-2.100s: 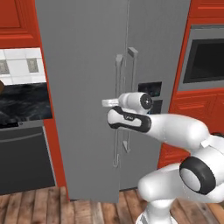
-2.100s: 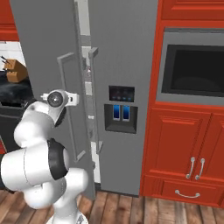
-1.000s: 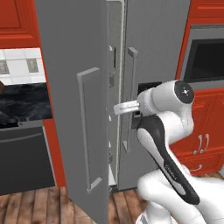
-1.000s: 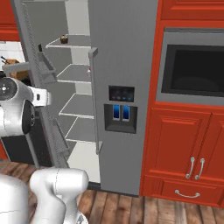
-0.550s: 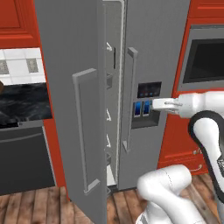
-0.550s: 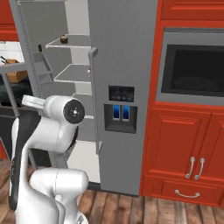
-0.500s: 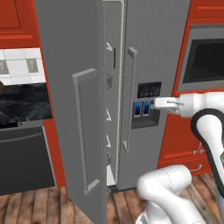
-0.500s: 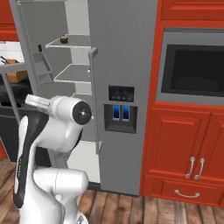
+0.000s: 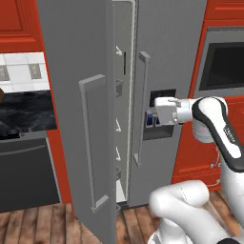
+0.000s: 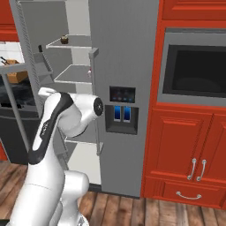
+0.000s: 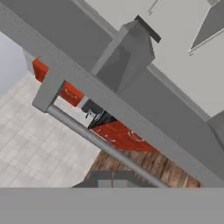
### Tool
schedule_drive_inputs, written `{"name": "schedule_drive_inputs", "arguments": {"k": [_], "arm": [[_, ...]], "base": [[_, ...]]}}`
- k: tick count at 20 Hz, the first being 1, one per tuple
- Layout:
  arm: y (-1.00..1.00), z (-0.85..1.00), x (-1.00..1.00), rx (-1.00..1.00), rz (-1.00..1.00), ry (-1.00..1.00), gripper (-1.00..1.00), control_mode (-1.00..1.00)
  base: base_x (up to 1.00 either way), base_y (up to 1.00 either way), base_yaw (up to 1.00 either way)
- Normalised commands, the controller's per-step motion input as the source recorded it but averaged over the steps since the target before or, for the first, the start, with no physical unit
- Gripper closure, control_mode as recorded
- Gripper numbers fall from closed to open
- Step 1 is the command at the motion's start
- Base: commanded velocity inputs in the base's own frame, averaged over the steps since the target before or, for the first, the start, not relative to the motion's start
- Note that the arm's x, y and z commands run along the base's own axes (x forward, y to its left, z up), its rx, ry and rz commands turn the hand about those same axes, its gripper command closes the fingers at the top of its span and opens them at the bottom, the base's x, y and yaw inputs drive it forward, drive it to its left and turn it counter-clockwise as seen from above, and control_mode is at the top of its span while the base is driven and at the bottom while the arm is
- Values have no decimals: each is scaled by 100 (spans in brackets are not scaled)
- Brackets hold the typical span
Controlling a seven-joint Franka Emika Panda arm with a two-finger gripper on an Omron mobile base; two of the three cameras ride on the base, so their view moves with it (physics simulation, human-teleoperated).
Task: Take the cupcake and cake from the fridge and place them on the empty tray on the dining counter.
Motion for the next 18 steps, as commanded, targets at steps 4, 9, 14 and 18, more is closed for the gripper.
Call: {"name": "schedule_drive_inputs", "arguments": {"k": [4,9,14,18], "arm": [[52,-46,62,8,0,16,100,-100],[16,-54,52,22,0,15,100,-100],[2,-52,50,30,2,14,100,-100],[31,-15,68,1,0,12,100,-100]], "base": [[0,0,0],[0,0,0],[0,0,0],[0,0,0]]}}
